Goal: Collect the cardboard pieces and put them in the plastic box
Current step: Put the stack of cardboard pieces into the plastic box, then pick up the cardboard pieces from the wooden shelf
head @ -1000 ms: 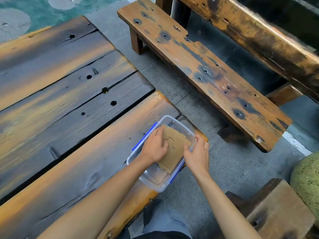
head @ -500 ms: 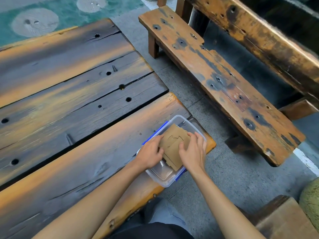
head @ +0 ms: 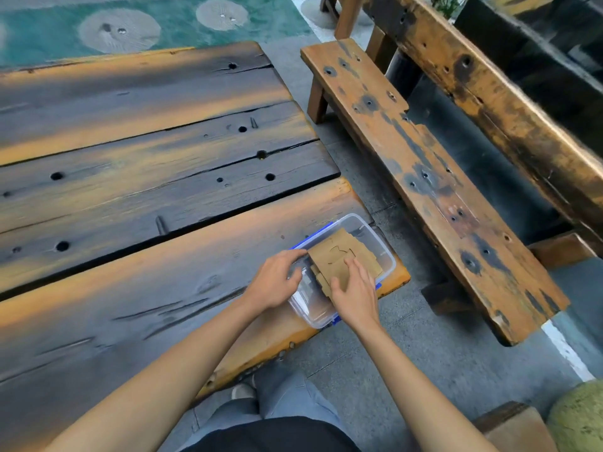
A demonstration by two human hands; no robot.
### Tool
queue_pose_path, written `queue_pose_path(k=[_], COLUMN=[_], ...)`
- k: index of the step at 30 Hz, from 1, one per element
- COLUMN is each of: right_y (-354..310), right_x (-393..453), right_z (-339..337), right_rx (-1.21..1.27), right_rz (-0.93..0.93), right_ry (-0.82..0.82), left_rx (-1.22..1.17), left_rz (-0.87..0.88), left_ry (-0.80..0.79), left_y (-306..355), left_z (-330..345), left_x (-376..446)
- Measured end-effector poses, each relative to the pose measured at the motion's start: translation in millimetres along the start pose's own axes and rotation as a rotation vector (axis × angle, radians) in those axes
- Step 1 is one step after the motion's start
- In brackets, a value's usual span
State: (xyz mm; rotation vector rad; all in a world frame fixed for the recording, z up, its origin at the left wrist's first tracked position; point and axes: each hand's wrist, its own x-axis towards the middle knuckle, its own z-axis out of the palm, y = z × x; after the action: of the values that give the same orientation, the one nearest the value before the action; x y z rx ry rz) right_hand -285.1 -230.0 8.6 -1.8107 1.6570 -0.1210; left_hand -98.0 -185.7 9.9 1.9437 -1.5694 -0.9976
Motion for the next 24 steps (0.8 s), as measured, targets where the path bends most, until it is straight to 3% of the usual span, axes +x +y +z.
queue_pose_path(k=[5, 12, 24], right_y=[-16, -72, -179], right_x=[-9, -20, -76], right_z=[9, 35, 91], right_rx=[-0.026, -0.006, -0.244], right_rz=[-0.103, -0.364, -0.781], right_ry=[-0.030, -0.129, -0.293], left_rx=[0.040, 0.088, 0.121], left_rz=[-0.057, -0.336, -0.645], left_ry=[0.156, 0.430, 0.755], left_y=[-26, -84, -112], left_z=[-24, -60, -85], left_x=[-32, -113, -258])
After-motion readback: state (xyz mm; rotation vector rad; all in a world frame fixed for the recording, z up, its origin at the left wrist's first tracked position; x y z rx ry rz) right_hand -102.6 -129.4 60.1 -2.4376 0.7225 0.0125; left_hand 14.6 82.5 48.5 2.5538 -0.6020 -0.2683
